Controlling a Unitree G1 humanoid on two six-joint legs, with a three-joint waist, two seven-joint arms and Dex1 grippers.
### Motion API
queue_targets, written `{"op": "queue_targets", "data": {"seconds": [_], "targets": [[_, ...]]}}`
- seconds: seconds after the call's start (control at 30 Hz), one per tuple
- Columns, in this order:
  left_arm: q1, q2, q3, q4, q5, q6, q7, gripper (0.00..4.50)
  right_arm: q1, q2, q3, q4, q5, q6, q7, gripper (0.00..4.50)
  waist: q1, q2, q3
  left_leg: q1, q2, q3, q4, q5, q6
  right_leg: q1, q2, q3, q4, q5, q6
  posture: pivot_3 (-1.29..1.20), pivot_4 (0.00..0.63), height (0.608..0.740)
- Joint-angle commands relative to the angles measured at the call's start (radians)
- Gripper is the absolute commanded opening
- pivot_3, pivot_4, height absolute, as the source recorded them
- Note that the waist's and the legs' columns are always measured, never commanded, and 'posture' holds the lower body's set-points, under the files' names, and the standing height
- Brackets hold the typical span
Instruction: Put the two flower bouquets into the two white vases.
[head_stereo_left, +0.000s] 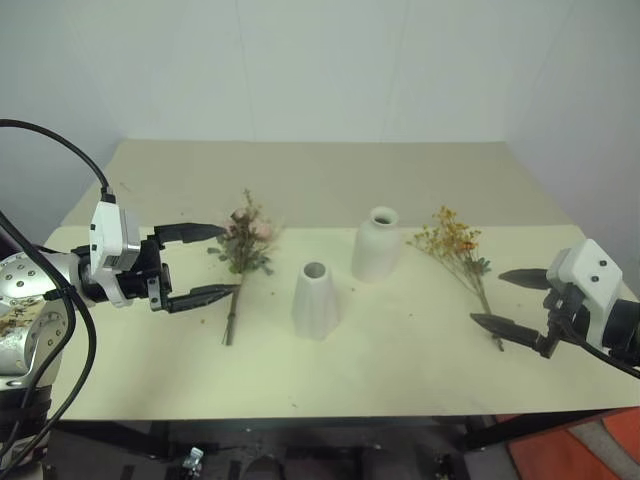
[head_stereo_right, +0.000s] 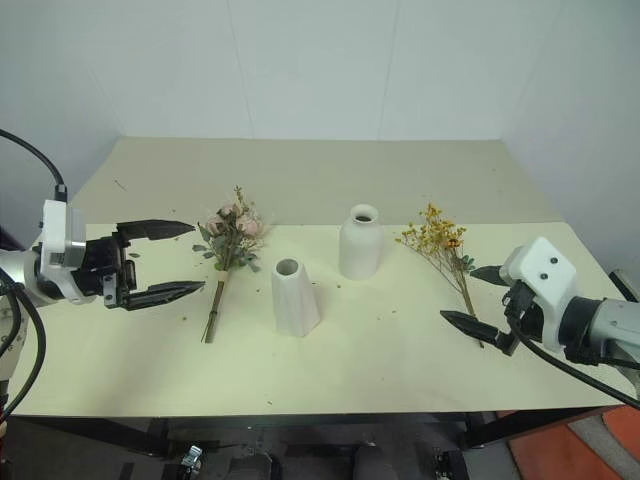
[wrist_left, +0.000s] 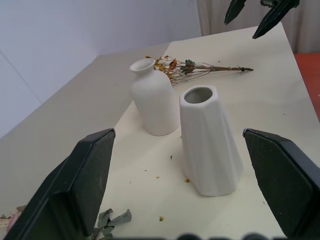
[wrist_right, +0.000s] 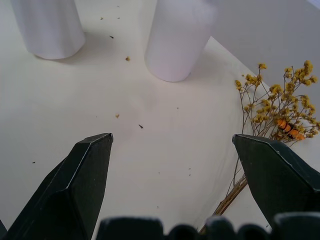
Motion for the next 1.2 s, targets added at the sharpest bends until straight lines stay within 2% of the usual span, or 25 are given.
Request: {"op": "queue_targets", "data": {"seconds": [0.03, 0.3, 0.47, 0.57, 0.73, 0.9, 1.03, 1.2], "targets": [[-0.021, -0.006, 0.016, -0.026, -0.003, -0.02, 0.015, 4.48, -0.024, -0.018, -0.008, 0.003, -0.004, -0.017, 0.007, 4.5, 0.0, 0.0, 0.0, 0.0, 0.0, 0.0, 0.0, 0.0, 0.0, 0.0, 0.0, 0.0, 0.0, 0.0, 0.0, 0.0, 0.15, 0.74], [-0.041, -0.015, 0.005, -0.009, 0.002, -0.03, 0.017, 4.48, -0.023, -0.004, -0.018, -0.02, -0.003, -0.004, -0.012, 4.5, 0.0, 0.0, 0.0, 0.0, 0.0, 0.0, 0.0, 0.0, 0.0, 0.0, 0.0, 0.0, 0.0, 0.0, 0.0, 0.0, 0.15, 0.74], [-0.131, -0.043, -0.034, 0.022, 0.007, -0.035, 0.019, 4.48, -0.019, -0.03, -0.002, -0.034, -0.046, 0.08, -0.093, 4.5, 0.005, 0.0, 0.0, 0.0, 0.0, 0.0, 0.0, 0.0, 0.0, 0.0, 0.0, 0.0, 0.0, 0.0, 0.0, 0.0, 0.15, 0.74], [-0.257, -0.065, -0.118, 0.068, 0.07, -0.074, -0.007, 4.48, -0.156, -0.08, 0.092, 0.06, -0.027, 0.282, -0.153, 4.5, 0.004, 0.0, 0.0, 0.0, -0.001, 0.0, 0.001, 0.0, 0.0, 0.0, 0.0, 0.0, 0.0, 0.0, 0.0, 0.0, 0.15, 0.74], [-0.461, -0.134, -0.237, 0.213, 0.163, -0.154, -0.073, 4.48, -0.448, -0.061, 0.296, 0.234, -0.068, 0.496, -0.249, 4.5, -0.003, 0.0, 0.0, 0.0, -0.001, 0.0, 0.001, 0.0, 0.0, 0.0, 0.0, 0.0, 0.0, 0.002, 0.0, 0.0, 0.15, 0.74], [-0.625, -0.235, -0.34, 0.368, 0.244, -0.244, -0.14, 4.48, -0.631, -0.019, 0.508, 0.379, -0.136, 0.553, -0.259, 4.5, -0.003, 0.0, 0.0, -0.003, -0.001, 0.0, 0.001, 0.0, 0.0, -0.002, 0.0, 0.0, -0.001, 0.002, 0.0, 0.0, 0.15, 0.74], [-0.689, -0.3, -0.363, 0.454, 0.284, -0.309, -0.149, 4.48, -0.72, 0.033, 0.56, 0.503, -0.161, 0.575, -0.259, 4.5, -0.003, 0.001, 0.0, -0.006, -0.002, -0.001, 0.001, 0.0, 0.0, -0.004, -0.001, 0.0, -0.002, 0.004, -0.004, 0.0, 0.15, 0.74], [-0.708, -0.331, -0.371, 0.476, 0.278, -0.322, -0.194, 4.48, -0.774, 0.078, 0.609, 0.655, -0.216, 0.535, -0.266, 4.5, -0.004, 0.001, 0.0, -0.006, -0.002, -0.001, 0.001, 0.0, 0.0, -0.005, 0.0, 0.0, -0.001, 0.005, -0.004, 0.0, 0.15, 0.74]]}}
